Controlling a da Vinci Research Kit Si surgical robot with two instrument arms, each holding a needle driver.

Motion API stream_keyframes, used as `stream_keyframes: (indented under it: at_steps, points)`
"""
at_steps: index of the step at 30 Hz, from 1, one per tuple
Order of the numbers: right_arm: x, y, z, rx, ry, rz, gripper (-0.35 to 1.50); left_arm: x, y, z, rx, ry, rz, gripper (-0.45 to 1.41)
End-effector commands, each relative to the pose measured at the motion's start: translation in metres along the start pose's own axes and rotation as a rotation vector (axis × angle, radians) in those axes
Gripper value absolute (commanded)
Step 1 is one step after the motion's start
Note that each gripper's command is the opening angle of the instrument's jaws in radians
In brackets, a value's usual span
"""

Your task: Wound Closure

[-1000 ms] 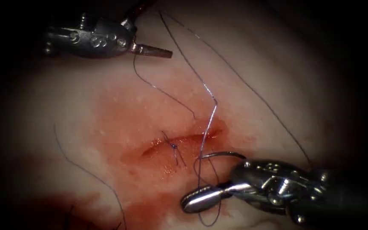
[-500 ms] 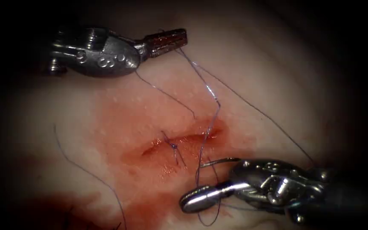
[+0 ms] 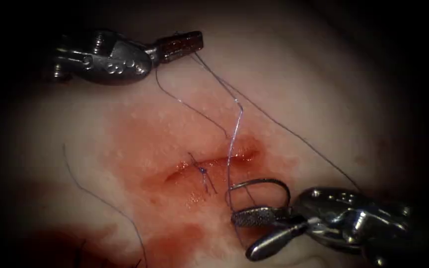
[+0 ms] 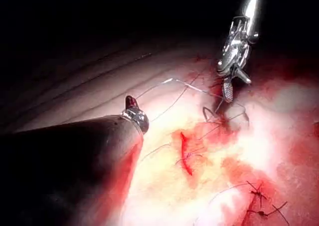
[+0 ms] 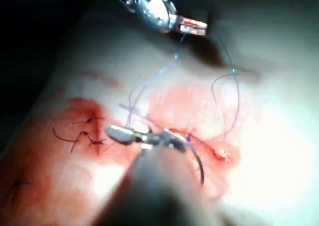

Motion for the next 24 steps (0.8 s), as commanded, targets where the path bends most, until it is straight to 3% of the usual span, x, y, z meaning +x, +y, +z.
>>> stream_keyframes:
  at_steps: [1,6,14,17,19,24]
  points:
    - [0.0003,-0.0003,-0.0002,-0.003,0.004,-0.012,1.47,-0.0003,0.0002,0.0009,-0.005,0.000,0.004,-0.45]
    - [0.0004,-0.0032,-0.0032,0.024,-0.010,-0.030,1.47,-0.0023,0.0013,0.0015,-0.023,-0.007,0.020,-0.45]
    - [0.0016,-0.0068,-0.0077,0.058,-0.022,-0.066,1.35,-0.0031,0.0020,0.0018,-0.028,-0.010,0.035,-0.45]
    - [0.0022,-0.0086,-0.0097,0.100,-0.043,-0.073,1.10,-0.0029,0.0021,0.0018,-0.028,-0.011,0.034,-0.45]
    - [0.0045,-0.0098,-0.0118,0.105,-0.036,-0.122,0.91,-0.0025,0.0022,0.0018,-0.030,-0.015,0.028,-0.45]
    - [0.0119,-0.0100,-0.0146,0.060,0.009,-0.197,0.88,-0.0013,0.0025,0.0016,-0.033,-0.012,0.027,-0.45]
